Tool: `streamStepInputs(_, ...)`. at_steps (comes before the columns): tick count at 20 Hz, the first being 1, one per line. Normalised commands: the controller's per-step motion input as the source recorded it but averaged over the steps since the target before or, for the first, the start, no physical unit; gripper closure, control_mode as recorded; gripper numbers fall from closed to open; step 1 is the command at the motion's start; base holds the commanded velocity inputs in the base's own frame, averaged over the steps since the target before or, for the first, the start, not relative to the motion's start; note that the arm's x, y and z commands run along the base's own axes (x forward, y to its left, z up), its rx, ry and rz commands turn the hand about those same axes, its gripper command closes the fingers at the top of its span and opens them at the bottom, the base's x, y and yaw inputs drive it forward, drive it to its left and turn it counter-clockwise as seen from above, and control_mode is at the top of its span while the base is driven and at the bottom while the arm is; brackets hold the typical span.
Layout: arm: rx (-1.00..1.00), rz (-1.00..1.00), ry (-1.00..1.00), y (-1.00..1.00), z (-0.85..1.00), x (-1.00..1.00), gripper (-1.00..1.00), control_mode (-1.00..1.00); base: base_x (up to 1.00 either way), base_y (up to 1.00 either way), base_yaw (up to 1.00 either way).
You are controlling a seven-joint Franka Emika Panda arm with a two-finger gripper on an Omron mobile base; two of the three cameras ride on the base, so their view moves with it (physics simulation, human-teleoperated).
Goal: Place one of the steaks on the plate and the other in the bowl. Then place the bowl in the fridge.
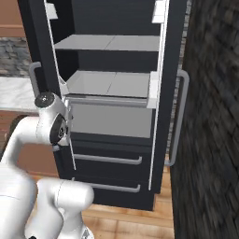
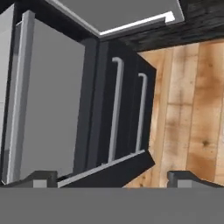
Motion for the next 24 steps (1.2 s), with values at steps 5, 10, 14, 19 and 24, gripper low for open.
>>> streamStepInputs(5,0.63,0.14,0.30,-0.55,-0.22,0.97,-1.00,-1.00,0.00,0.00,0.00)
streamStepInputs(10,0.17,0.14,0.30,0.00,-0.08,0.98,-1.00,-1.00,0.00,0.00,0.00)
streamStepInputs(14,0.07,0.18,0.18,0.13,-0.22,1.00,-1.00,-1.00,0.00,0.00,0.00)
streamStepInputs(19,0.28,0.29,0.17,0.74,-0.31,0.97,-1.00,-1.00,0.00,0.00,0.00)
streamStepInputs(24,0.16,0.30,0.24,1.00,-0.13,0.56,-1.00,-1.00,0.00,0.00,0.00)
